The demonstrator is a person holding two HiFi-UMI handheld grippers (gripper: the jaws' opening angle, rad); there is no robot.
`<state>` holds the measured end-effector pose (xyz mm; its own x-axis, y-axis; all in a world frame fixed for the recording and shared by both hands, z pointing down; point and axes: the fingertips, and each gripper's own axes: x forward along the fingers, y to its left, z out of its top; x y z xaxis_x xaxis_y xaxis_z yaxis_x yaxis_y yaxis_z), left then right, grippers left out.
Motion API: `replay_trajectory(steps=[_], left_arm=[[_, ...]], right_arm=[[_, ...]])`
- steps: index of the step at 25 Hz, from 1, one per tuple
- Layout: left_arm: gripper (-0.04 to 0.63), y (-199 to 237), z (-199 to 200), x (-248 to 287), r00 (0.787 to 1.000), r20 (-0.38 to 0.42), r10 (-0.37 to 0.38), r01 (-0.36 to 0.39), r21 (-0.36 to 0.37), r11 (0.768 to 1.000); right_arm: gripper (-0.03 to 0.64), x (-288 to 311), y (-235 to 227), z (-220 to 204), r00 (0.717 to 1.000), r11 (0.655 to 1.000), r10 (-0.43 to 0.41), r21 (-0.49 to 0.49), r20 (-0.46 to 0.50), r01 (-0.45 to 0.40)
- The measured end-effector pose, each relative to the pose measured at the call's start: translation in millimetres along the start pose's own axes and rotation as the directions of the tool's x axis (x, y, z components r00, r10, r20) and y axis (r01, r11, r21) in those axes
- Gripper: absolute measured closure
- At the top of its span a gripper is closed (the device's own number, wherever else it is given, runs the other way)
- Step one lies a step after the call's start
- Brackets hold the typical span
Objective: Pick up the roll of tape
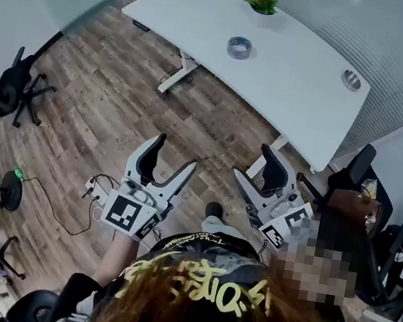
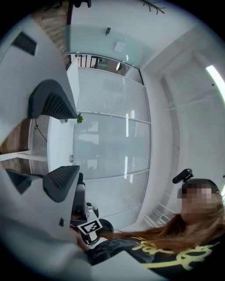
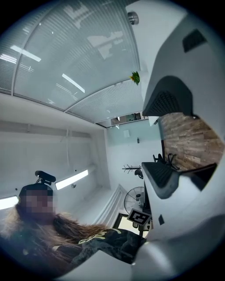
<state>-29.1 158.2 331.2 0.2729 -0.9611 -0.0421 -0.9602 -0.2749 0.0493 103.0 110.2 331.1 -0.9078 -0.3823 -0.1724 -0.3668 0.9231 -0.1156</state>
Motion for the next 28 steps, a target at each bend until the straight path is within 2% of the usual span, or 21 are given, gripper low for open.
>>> replay_trajectory(steps=[5,11,16,23,28], left_arm=[[0.267,14.0,1.6,46.0,0.999,0.017,0.028,-0.028,0.01,1.0],[0.267,20.2,-1.8,75.8,0.998,0.024,0.059,-0.059,-0.004,0.998],[0.268,28.3,-10.4,79.2,0.998,-0.005,0.066,-0.066,-0.007,0.998],[0.269,34.6,-4.1,89.6,0.998,0.007,0.062,-0.062,0.0,0.998],[0.27,34.4,-8.6,93.2,0.998,-0.013,0.059,-0.058,0.002,0.998]], right_arm=[[0.307,19.1,-44.4,3.7,0.999,0.999,0.034,-0.022,-0.013,-0.034],[0.307,29.7,-78.5,-3.2,0.998,0.998,0.061,0.0,-0.03,-0.061],[0.308,41.1,-80.7,-10.9,0.997,0.997,0.075,0.028,-0.028,-0.074],[0.308,47.6,-84.2,-12.4,0.995,0.996,0.088,0.025,-0.04,-0.087],[0.307,49.0,-90.1,-13.3,0.996,0.996,0.085,0.032,-0.04,-0.084]])
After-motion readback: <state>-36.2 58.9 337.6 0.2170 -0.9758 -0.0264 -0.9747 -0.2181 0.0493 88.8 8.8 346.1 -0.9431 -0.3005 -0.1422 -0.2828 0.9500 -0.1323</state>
